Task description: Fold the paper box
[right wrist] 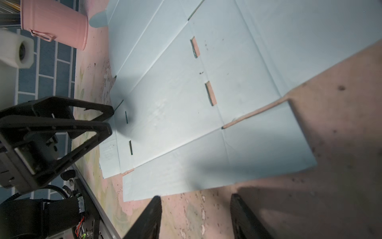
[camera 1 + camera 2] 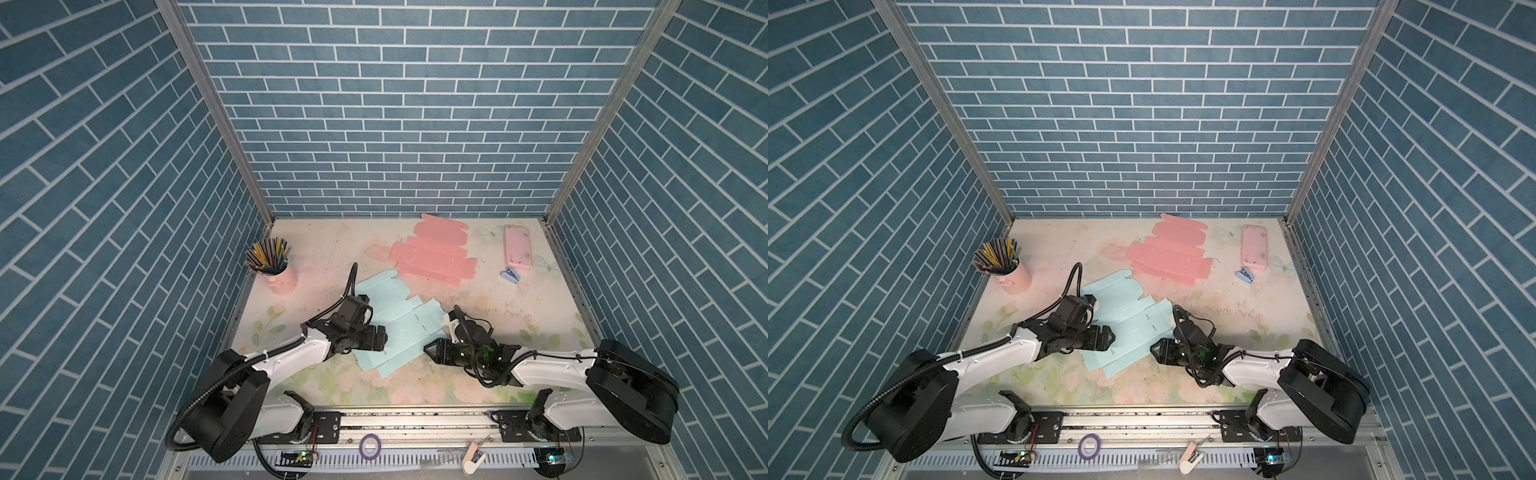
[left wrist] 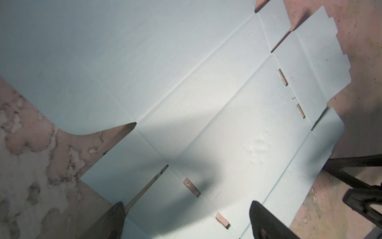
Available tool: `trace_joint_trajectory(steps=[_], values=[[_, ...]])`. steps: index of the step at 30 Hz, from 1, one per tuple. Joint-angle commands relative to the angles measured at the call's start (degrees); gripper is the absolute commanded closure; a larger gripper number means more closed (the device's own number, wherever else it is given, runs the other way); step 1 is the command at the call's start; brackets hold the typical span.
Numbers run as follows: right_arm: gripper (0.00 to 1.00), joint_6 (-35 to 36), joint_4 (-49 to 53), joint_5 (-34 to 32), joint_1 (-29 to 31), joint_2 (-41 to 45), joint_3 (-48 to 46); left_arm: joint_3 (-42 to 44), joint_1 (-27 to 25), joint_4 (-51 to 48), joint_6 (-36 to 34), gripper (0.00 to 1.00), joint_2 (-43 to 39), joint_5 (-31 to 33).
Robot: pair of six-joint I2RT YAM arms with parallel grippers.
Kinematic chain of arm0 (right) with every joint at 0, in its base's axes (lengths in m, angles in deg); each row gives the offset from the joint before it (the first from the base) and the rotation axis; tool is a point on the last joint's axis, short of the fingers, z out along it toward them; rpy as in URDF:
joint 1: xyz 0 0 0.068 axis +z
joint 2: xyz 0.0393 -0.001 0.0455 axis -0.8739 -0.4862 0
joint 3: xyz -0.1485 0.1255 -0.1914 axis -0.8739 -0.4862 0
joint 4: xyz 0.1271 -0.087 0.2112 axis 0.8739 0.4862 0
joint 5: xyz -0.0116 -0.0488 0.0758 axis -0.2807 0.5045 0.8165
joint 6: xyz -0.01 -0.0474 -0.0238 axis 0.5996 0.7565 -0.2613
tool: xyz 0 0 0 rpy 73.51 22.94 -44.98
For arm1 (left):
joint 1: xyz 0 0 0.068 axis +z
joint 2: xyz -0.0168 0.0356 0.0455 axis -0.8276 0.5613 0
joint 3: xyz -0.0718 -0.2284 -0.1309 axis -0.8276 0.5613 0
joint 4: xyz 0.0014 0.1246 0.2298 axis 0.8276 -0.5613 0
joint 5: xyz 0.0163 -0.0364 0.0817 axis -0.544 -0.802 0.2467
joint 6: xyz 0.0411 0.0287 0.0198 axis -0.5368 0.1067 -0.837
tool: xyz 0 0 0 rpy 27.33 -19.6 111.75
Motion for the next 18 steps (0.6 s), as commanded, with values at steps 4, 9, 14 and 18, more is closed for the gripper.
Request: trace_joint_trajectory(steps=[4,9,14,18], values=[[0.46,-3.43,1.68,0.26,-3.06,0.66,-3.54,3.87,-3.34,-0.86,5.17,0.05,-3.36,-0.65],[0.46,-2.67,1.91,1.68,-5.41,2.06,-4.09,6.01,-7.15,1.35,7.85,0.05,-3.43,0.77],[0.46,-2.04,3.40,1.79,-6.81,3.75,-4.07,6.21,-12.27,3.41,11.70,0.05,-3.14,1.39],[0.47,-2.02,4.50,1.53,-7.84,5.42,-4.60,5.11,-17.37,4.96,14.25,0.05,-3.89,2.19]])
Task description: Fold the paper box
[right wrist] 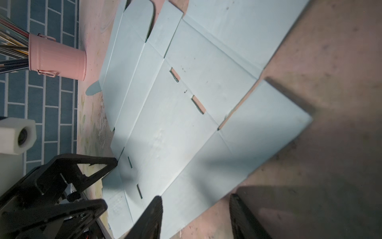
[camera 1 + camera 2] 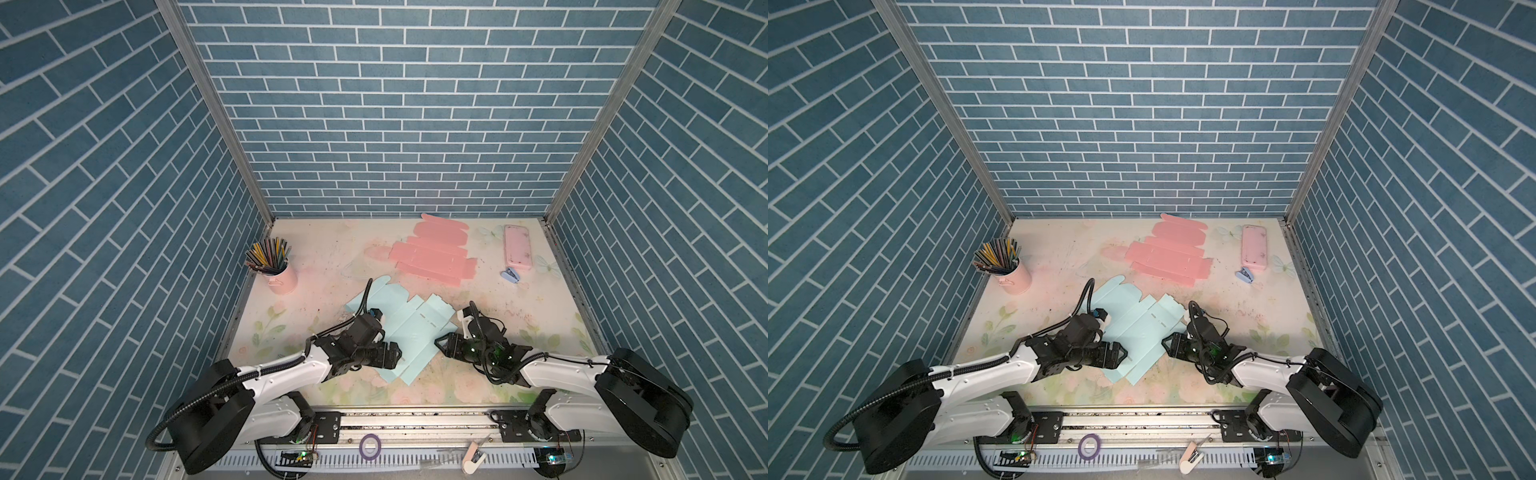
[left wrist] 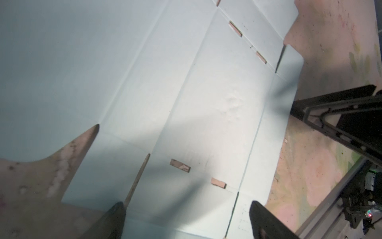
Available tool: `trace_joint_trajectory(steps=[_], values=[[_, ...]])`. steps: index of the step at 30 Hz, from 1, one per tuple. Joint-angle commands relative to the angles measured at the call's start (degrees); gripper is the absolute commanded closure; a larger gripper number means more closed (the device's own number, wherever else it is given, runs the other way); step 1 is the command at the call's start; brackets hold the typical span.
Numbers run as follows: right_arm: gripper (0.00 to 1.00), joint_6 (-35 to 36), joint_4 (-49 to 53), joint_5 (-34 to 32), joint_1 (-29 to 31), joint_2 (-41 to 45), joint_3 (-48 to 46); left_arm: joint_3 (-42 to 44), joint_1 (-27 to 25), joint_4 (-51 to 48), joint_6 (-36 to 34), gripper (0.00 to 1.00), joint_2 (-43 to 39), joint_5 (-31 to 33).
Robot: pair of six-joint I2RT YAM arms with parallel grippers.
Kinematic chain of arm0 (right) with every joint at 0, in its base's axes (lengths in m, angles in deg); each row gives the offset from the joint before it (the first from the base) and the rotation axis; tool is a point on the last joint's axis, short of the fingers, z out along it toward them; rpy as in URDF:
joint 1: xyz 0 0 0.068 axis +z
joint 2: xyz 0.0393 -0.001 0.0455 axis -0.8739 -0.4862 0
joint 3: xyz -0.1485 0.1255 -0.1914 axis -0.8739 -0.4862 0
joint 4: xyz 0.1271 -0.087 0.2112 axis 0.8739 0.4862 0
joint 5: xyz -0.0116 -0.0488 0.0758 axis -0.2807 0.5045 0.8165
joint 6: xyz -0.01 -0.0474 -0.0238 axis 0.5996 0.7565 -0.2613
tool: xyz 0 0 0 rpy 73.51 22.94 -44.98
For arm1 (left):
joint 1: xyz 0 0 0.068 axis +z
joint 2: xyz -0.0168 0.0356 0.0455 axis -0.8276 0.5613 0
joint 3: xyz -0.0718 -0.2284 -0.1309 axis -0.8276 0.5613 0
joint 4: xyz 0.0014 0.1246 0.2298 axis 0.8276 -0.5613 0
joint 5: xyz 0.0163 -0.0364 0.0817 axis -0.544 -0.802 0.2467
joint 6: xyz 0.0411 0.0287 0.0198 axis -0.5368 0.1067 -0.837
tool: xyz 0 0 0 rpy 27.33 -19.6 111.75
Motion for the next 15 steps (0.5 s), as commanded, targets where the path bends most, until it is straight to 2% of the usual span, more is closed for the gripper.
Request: trace_joint_trajectory(steps=[1,9,15], values=[[0.47,-1.38,4.24,-0.11,-1.04,1.46,-1.48,0.64,-3.71,0.57,4.91,0.05,-0.02,0.18],[0.49,-1.48,6.08,-0.64,-3.22,5.30,-2.69,1.56,-7.74,5.80,7.91,0.05,3.06,-1.21],[0.49,-1.39,4.18,0.93,-4.81,3.51,-2.67,1.71,-8.81,9.83,8.27,0.05,7.35,-1.90]])
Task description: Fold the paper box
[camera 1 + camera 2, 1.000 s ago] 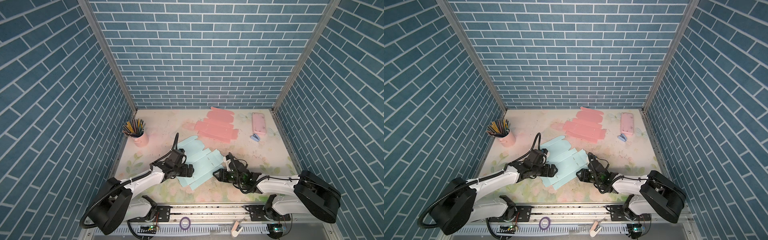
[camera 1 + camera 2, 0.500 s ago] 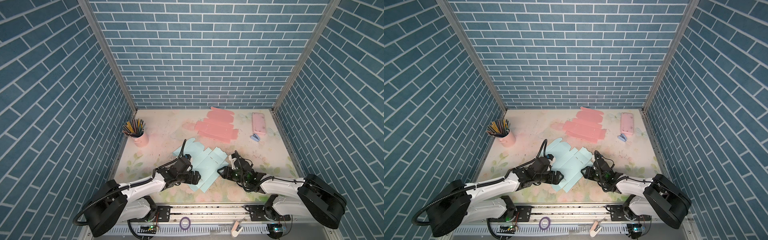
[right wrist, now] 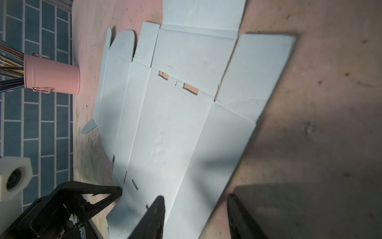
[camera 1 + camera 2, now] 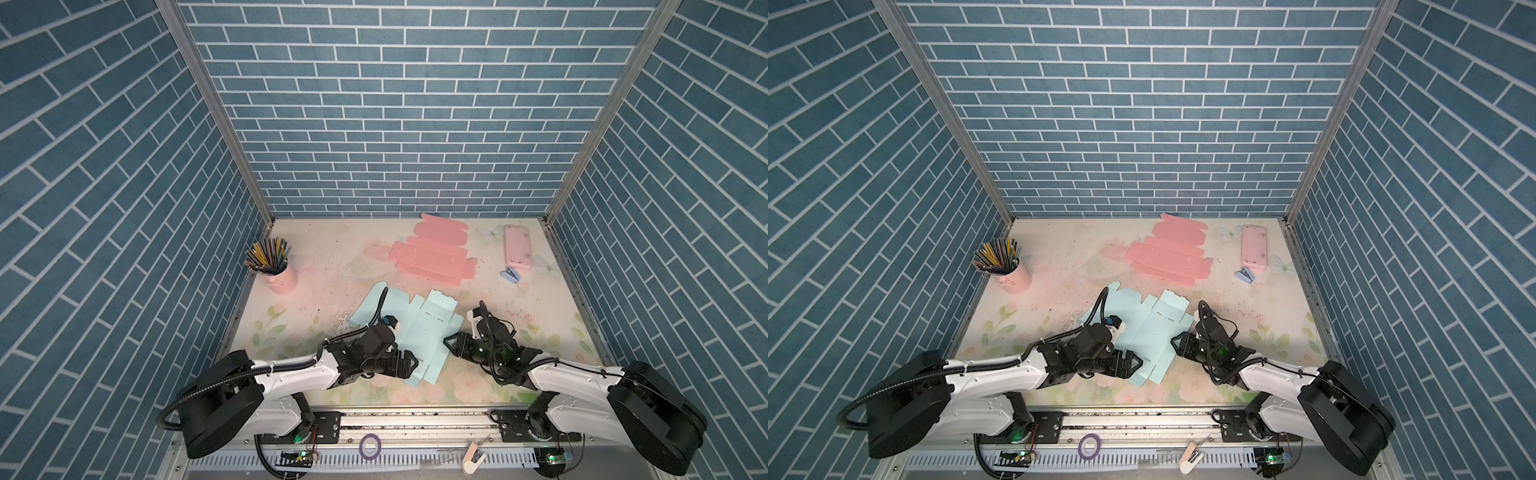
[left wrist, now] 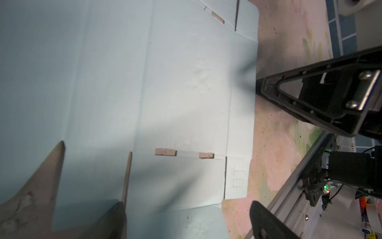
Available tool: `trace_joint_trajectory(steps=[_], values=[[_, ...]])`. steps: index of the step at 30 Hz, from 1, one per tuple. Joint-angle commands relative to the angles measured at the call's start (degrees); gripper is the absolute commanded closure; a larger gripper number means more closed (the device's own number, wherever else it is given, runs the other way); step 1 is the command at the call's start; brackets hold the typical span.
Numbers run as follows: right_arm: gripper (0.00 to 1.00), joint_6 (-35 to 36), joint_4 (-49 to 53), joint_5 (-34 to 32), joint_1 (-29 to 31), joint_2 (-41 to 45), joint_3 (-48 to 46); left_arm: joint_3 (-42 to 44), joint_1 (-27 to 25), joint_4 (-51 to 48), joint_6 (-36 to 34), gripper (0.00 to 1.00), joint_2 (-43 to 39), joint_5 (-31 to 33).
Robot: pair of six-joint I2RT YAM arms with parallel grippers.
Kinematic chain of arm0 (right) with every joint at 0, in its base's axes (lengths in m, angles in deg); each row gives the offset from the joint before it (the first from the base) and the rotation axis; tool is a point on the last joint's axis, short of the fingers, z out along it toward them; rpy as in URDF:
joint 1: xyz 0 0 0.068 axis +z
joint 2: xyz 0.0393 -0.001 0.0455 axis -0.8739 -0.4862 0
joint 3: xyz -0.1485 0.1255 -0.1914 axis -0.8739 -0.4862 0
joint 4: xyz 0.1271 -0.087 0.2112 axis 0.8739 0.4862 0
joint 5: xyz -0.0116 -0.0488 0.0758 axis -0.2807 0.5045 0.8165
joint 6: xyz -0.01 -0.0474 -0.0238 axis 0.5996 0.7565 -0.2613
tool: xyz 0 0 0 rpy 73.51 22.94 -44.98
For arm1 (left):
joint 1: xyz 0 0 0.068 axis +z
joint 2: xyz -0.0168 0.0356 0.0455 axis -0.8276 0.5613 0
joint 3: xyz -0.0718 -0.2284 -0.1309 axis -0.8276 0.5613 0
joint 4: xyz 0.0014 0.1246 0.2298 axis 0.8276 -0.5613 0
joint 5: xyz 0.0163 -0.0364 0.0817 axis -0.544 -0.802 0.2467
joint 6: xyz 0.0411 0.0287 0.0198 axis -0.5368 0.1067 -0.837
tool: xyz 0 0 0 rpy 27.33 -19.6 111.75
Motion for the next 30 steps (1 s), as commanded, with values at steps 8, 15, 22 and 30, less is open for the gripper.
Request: trace_joint_trajectory(steps=[8,15,22,30], values=[[0.51,-3.18,-2.23,1.19,-2.10,-1.74,-1.81,-1.00,-5.28,-0.88,2.54,0.05,4.82,0.04],[0.57,-2.56,0.74,0.34,-2.65,3.73,-2.51,-1.53,-7.55,0.72,3.56,0.05,5.35,0.45],[0.60,-1.81,1.20,0.72,-3.21,5.03,-2.57,-4.08,-10.49,4.98,4.27,0.05,10.67,0.63],[0.68,-1.63,-0.46,0.24,-4.51,4.24,-3.24,-3.78,-11.33,6.51,5.05,0.05,10.85,0.66]])
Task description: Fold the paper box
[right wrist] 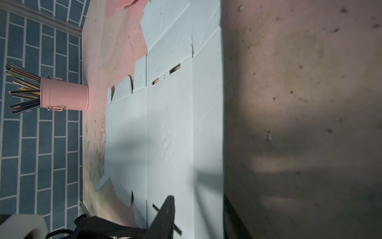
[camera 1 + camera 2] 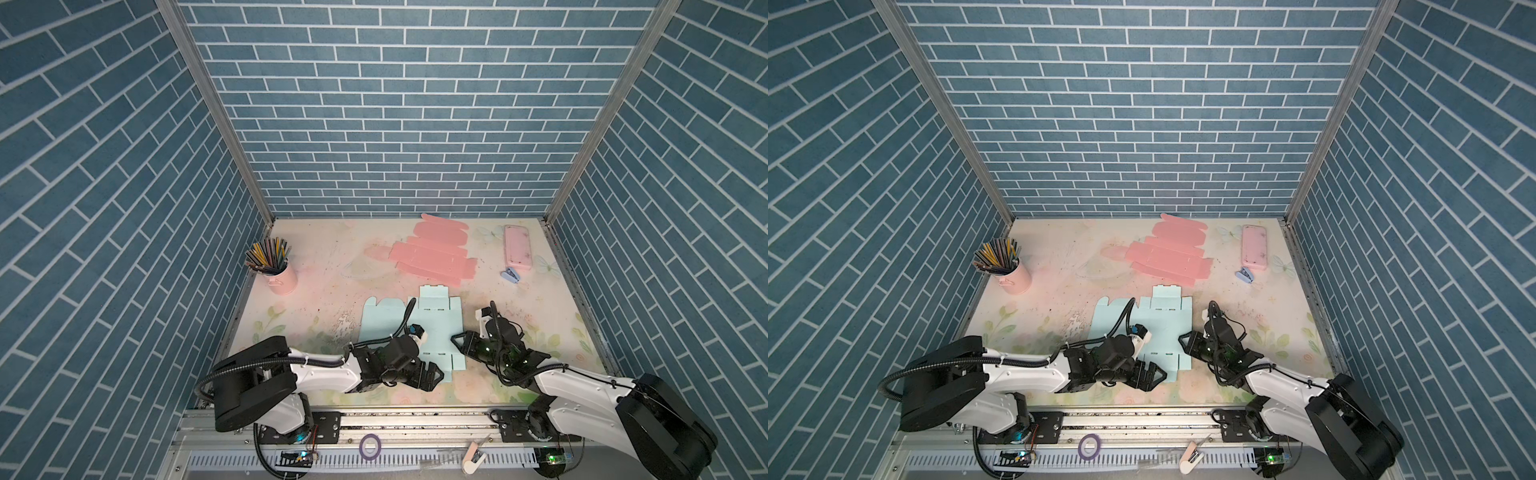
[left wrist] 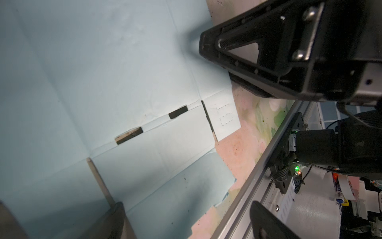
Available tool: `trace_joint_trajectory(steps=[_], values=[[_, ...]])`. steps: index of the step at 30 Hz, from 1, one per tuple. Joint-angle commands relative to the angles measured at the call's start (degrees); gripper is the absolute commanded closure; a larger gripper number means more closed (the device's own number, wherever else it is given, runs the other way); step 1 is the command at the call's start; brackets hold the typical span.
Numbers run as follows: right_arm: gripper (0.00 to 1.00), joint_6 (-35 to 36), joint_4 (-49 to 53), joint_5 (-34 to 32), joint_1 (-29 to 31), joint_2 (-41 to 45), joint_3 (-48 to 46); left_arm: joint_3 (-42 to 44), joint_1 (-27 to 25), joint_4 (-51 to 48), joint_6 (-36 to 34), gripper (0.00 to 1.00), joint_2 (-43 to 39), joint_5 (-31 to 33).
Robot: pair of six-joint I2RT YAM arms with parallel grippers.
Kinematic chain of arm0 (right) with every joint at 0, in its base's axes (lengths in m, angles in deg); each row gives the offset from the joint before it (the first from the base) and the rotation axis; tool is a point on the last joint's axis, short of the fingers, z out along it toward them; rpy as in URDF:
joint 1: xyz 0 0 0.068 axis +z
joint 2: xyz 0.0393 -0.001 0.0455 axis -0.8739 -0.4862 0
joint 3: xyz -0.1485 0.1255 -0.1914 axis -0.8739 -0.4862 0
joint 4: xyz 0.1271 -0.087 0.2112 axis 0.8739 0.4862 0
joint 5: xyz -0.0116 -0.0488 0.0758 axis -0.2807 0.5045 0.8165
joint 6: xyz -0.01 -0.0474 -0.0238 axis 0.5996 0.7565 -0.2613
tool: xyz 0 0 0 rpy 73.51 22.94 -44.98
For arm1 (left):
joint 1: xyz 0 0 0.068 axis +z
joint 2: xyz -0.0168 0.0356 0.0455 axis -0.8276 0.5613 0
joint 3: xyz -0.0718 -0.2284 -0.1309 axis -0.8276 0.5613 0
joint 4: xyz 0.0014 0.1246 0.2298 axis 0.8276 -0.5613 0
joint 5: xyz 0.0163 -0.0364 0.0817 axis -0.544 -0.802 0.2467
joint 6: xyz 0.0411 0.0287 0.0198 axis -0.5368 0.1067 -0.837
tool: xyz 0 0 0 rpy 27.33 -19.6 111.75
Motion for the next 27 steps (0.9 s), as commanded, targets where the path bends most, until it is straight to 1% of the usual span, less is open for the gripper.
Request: trace_joint_trajectory(steps=[1,3,5,7,10,13,14,15,17,19,23,25,27], values=[[0.70,-0.49,-0.12,-0.52,-0.58,-0.47,-0.40,1.02,-0.73,-4.46,1.04,0.05,-0.14,0.67],[0.76,0.31,0.68,-0.95,-0.87,-0.89,-0.01,0.71,-0.59,-6.42,0.34,0.05,-1.52,1.18],[0.78,1.40,1.65,-1.33,-1.10,-1.14,0.50,0.33,-0.61,-7.79,-0.30,0.05,-2.63,1.44],[0.81,3.64,5.68,-2.63,-1.14,-0.63,1.83,0.05,-0.41,-8.83,-0.86,0.05,-4.12,1.14],[0.81,6.77,12.62,-4.19,-1.11,1.64,3.54,-0.91,0.24,-12.27,-2.82,0.04,-6.79,0.93],[0.81,10.74,22.78,-6.12,-1.19,2.66,7.06,-0.38,3.14,-12.40,-4.45,0.04,-10.51,-0.26],[0.80,11.90,25.47,-6.15,-1.19,2.68,8.07,-0.21,5.08,-12.39,-5.57,0.04,-11.72,-0.88],[0.79,12.55,26.81,-7.54,-1.18,2.74,8.44,-0.45,7.36,-13.04,-6.98,0.04,-12.55,-1.27],[0.75,12.70,24.83,-6.92,-1.53,3.12,7.73,-1.90,12.13,-15.31,-9.44,0.04,-13.15,-1.84],[0.71,11.34,20.91,-4.44,-2.23,3.15,6.50,-3.33,15.92,-16.36,-11.43,0.05,-12.92,-2.55],[0.69,8.86,18.15,-3.01,-4.31,2.18,5.81,-5.35,18.71,-17.44,-15.66,0.05,-12.59,-2.00],[0.67,8.16,16.22,-1.56,-5.74,2.13,5.23,-4.49,21.41,-15.57,-16.29,0.04,-12.18,-4.52],[0.66,8.24,15.23,0.05,-7.25,1.56,5.78,-3.07,25.19,-13.50,-16.41,0.05,-11.92,-7.46]])
